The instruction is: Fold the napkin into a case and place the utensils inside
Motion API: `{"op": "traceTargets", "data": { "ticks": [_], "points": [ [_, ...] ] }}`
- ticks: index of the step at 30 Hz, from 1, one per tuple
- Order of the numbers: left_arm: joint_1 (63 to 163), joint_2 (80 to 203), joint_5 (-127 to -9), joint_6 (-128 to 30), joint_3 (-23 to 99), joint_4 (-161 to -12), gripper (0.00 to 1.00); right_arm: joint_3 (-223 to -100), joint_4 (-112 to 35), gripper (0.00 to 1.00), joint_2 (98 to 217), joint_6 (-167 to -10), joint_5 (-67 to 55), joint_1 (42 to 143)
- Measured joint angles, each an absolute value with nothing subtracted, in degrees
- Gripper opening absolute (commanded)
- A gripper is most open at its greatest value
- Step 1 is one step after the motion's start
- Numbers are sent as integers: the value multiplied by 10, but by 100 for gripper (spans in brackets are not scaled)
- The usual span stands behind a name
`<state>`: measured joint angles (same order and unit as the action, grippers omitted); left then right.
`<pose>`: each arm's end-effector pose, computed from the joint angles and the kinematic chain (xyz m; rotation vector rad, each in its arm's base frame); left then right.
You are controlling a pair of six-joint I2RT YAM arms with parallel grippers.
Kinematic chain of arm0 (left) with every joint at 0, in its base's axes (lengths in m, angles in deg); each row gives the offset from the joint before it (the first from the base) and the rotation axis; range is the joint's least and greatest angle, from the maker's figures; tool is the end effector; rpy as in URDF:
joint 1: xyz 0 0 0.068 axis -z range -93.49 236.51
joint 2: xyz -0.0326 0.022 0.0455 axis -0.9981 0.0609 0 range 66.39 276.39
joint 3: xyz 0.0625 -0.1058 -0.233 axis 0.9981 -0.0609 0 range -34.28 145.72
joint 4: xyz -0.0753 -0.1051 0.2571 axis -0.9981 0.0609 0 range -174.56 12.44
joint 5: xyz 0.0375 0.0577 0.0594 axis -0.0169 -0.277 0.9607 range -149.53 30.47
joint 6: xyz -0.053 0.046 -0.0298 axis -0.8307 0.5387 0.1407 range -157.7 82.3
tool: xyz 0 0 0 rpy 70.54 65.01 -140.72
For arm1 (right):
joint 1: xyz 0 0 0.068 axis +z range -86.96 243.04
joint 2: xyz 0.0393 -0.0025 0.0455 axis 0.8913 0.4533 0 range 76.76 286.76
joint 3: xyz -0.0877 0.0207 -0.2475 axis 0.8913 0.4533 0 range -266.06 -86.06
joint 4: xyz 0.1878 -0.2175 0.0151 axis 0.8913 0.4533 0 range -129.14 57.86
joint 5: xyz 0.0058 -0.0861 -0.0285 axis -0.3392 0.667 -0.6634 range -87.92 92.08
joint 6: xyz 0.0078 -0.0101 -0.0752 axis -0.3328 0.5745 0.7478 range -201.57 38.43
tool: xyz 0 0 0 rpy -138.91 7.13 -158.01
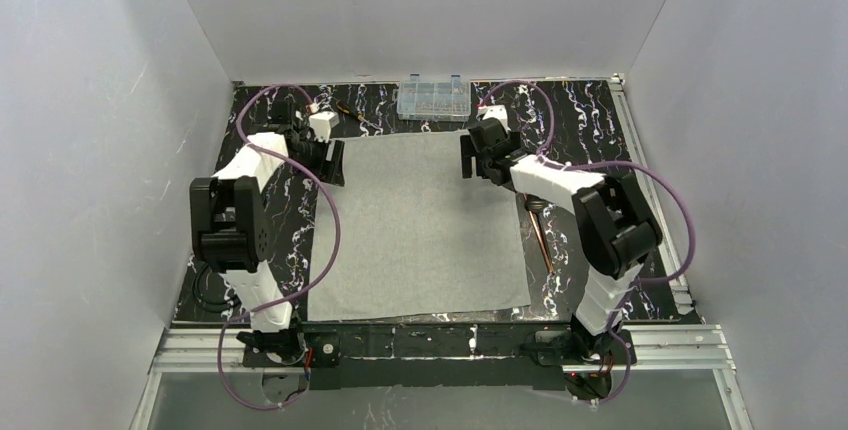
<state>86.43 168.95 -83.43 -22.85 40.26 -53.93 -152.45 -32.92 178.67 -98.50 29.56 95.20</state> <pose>0.4136 -0.0257 0.1728 0.4716 2.4753 -0.4360 0.3777 0.2023 0.1651 -0.0524 2.2031 -0.0796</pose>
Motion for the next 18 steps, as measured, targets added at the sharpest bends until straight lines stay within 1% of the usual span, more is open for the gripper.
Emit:
{"op": "traceTargets", "data": {
  "ticks": [3, 7, 11, 14, 18],
  "points": [
    [874, 1707, -813, -218, 403, -541, 56, -1545, -333, 89, 1828, -985, 278, 951],
    [889, 1709, -796, -209, 402, -548, 53, -1562, -338, 86, 1866, -985, 266, 950],
    [896, 1709, -783, -208, 382, -569, 50, -1565, -336, 85, 1884, -985, 262, 949],
    [899, 1709, -771, -209, 364, -575, 43, -1557, -347, 85, 1885, -993, 262, 946],
    [905, 1709, -754, -214, 362, -583, 43, -1515, -387, 85, 1866, -1014, 248, 924]
  ]
}}
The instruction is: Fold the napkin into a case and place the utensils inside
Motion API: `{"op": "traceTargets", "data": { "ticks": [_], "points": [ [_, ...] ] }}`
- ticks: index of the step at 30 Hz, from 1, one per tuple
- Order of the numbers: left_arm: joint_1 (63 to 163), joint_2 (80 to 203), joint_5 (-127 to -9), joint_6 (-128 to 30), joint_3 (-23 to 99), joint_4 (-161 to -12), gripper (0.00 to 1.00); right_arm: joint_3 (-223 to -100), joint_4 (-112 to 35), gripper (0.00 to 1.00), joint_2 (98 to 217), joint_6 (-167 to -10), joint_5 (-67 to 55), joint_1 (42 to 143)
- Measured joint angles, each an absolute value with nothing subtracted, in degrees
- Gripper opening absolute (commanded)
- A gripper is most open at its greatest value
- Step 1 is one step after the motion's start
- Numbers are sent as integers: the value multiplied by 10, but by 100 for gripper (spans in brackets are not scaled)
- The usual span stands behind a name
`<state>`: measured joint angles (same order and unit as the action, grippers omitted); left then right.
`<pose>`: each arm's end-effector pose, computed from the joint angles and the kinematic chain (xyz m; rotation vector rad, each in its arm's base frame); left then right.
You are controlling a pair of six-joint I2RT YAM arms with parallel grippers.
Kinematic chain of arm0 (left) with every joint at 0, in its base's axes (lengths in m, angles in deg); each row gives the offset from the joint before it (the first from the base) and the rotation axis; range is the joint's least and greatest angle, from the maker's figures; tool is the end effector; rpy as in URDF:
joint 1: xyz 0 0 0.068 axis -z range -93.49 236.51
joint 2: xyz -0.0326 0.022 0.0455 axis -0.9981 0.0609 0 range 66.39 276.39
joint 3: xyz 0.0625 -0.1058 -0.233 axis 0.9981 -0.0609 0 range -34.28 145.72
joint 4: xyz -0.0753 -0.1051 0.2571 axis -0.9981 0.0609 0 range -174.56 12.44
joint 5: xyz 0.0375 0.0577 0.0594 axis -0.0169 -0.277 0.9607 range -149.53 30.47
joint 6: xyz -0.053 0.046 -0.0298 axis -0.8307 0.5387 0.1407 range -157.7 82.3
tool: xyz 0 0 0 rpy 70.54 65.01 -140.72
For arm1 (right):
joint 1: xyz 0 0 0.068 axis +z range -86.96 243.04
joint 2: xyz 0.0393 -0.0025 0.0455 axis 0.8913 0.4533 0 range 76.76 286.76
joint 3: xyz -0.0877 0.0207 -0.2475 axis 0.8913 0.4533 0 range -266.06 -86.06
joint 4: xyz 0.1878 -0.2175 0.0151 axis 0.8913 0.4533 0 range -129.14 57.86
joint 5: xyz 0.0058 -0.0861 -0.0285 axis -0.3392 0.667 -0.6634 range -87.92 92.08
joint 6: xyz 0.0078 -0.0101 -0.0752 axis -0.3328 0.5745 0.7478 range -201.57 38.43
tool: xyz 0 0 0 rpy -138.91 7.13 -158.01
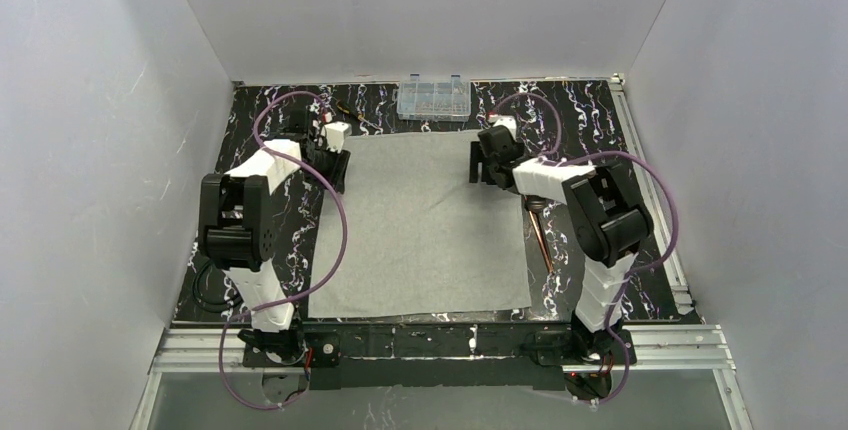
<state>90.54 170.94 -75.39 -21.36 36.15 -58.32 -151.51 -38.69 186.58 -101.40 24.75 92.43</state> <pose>0.4085 -0.0466 0.1378 0.5511 2.5277 -0.2845 0.3939 0.1933 0.1105 -0.0004 2.2790 -0.0204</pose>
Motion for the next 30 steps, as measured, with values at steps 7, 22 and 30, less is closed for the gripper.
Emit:
{"op": "traceTargets", "data": {
  "ticks": [7, 22, 30],
  "points": [
    [936, 1712, -749, -230, 362, -611, 47, -1446, -404, 87, 1816, -1030, 250, 872],
    [957, 1700, -762, -230, 419, -572, 63, -1456, -374, 98, 1765, -1024, 196, 879],
    [960, 1609, -782, -157, 352, -509, 61, -1577, -367, 96, 1816, -992, 185, 898]
  ]
}}
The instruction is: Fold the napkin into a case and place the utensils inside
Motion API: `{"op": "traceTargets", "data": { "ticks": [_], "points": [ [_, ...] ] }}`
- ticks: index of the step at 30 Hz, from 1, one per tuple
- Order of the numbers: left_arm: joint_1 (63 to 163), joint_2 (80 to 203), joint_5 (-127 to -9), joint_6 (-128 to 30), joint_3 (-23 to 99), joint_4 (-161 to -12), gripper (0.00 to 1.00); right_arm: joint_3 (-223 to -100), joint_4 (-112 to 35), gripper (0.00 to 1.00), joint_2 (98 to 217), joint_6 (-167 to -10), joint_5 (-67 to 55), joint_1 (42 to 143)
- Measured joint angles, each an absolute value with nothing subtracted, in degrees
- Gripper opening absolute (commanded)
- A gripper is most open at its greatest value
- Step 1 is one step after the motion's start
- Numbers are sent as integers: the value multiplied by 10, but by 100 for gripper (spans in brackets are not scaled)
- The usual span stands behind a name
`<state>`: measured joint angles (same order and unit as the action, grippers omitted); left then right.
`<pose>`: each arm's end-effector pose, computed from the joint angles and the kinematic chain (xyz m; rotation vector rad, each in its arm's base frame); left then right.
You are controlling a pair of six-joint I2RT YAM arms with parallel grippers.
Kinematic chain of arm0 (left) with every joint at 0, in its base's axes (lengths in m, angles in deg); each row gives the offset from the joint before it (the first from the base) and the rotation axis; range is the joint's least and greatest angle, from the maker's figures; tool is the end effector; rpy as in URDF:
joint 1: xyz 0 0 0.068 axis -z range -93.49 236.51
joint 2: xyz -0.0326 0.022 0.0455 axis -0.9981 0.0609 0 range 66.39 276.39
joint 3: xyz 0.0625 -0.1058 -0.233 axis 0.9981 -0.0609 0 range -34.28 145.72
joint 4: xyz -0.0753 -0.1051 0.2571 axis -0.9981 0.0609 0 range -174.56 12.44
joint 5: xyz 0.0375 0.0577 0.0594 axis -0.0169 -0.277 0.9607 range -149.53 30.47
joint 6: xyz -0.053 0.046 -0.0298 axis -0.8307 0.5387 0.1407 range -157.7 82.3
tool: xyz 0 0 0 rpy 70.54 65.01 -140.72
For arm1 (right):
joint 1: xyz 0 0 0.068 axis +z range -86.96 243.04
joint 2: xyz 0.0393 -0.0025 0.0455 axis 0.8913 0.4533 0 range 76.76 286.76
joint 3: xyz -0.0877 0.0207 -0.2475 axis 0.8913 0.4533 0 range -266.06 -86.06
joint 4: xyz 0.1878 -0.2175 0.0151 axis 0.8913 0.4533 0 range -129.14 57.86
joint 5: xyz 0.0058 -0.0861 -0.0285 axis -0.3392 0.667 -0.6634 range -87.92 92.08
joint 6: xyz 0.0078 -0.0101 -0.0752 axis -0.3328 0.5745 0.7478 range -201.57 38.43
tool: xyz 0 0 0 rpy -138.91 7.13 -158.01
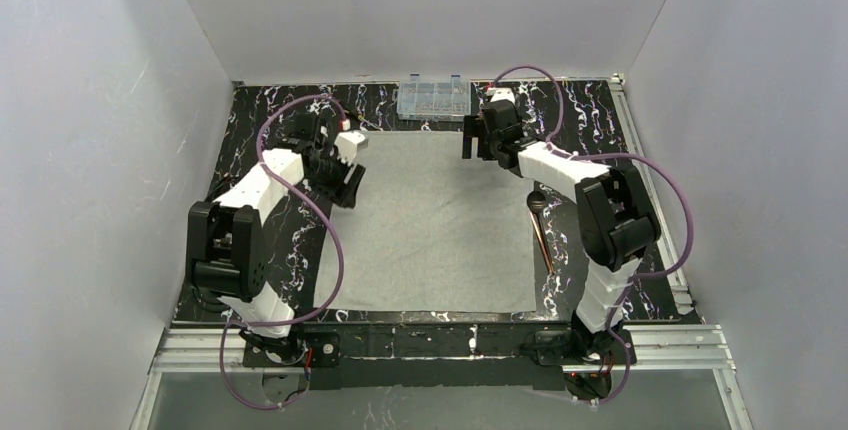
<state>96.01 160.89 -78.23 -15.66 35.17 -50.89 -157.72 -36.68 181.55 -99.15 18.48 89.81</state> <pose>0.3740 -0.0837 0.1902 0.8049 2.4179 -0.3386 0.4161 0.1895 0.1813 -0.0135 2.1660 0.1308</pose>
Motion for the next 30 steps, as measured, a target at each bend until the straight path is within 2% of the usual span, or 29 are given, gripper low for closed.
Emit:
{"op": "traceTargets", "data": {
  "ticks": [5, 11, 17, 23, 27, 30],
  "points": [
    [965, 1596, -770, -117, 269, -497, 55, -1590, -359, 95, 1858, -986, 184, 912],
    [975, 1605, -729, -97, 225, -519, 35, -1614, -340, 95, 1910, -977, 189, 942],
    [983, 1631, -659, -87, 229, -566, 31, -1641, -328, 97, 1915, -963, 205, 964],
    [984, 1637, -614, -91, 236, -599, 34, -1703, -327, 97, 1929, -948, 223, 961],
    [983, 1645, -617, -101, 259, -582, 50, -1704, -328, 98, 1933, -948, 228, 960],
    [982, 1638, -649, -113, 292, -539, 57, -1684, -330, 98, 1932, -948, 230, 960]
  ]
}}
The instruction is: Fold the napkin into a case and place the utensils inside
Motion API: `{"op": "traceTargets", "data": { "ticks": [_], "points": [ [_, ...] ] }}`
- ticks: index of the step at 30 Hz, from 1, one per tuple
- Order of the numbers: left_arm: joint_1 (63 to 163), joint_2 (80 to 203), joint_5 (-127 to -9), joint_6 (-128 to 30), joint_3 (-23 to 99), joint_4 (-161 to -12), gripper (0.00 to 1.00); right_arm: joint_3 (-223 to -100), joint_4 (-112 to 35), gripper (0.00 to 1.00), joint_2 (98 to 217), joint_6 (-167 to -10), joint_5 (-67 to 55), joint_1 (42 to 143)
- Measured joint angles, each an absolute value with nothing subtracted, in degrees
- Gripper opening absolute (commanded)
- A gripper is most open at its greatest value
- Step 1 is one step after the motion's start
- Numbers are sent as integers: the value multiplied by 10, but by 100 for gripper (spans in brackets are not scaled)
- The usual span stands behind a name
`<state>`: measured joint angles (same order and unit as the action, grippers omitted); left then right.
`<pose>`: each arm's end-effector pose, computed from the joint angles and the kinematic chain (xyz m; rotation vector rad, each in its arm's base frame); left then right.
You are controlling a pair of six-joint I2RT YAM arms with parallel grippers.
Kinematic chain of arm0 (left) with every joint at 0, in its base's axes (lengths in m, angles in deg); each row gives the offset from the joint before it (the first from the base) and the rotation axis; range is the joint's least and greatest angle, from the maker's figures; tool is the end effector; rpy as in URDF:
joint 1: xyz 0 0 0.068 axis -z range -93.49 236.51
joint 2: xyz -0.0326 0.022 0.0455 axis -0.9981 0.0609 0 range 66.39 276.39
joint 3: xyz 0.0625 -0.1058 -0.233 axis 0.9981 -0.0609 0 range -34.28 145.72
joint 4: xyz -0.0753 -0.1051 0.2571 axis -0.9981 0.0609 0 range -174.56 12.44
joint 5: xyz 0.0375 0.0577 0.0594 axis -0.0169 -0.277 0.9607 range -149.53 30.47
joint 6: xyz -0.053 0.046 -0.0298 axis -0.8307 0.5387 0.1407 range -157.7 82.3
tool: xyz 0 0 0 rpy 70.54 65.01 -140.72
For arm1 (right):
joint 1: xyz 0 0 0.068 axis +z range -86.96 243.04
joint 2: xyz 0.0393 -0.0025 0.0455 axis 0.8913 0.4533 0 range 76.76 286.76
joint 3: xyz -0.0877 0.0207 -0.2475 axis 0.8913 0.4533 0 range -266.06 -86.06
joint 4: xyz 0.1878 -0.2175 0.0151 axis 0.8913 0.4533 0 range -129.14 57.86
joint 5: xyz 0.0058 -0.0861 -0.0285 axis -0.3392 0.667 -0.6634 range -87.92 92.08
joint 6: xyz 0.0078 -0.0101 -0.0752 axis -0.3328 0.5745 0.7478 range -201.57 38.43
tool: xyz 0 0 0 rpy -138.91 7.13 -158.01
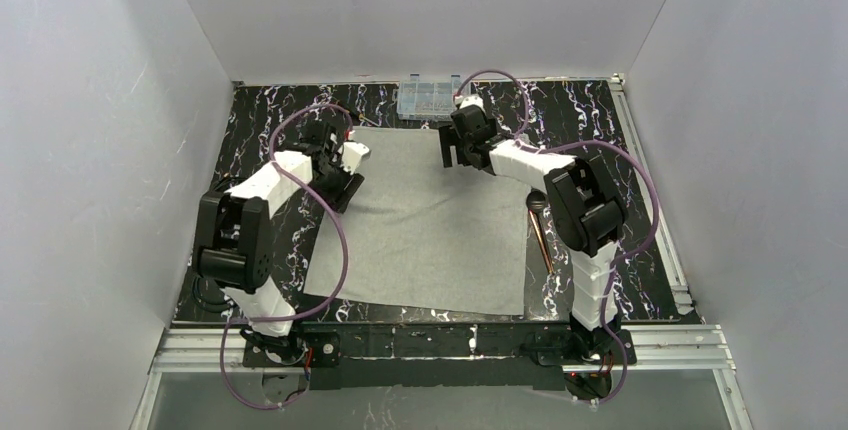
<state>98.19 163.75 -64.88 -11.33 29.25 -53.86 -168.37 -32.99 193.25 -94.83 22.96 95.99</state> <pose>0.3632 -0.0813 0.1387 0.9034 2.5325 -0.0467 0.4281 0.2501 0.1504 -0.1923 2.2119 0.0268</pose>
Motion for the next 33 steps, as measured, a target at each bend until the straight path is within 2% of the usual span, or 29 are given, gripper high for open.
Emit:
{"op": "traceTargets", "data": {
  "ticks": [6, 12, 18, 24, 33],
  "points": [
    [977, 1560, -722, -117, 326, -446, 62, -1595, -313, 98, 1882, -963, 244, 966],
    [940, 1482, -760, -46, 307, -358, 62, -1504, -269, 98, 1740, -980, 307, 1003],
    [921, 1386, -771, 107, 186, -296, 59, -1424, -209, 98, 1599, -1033, 338, 1049],
    [930, 1251, -798, 284, 57, -266, 56, -1382, -132, 98, 1550, -1081, 344, 1077],
    [955, 1240, -773, 427, -10, -263, 50, -1377, -38, 96, 1514, -1141, 340, 1084]
  ]
}}
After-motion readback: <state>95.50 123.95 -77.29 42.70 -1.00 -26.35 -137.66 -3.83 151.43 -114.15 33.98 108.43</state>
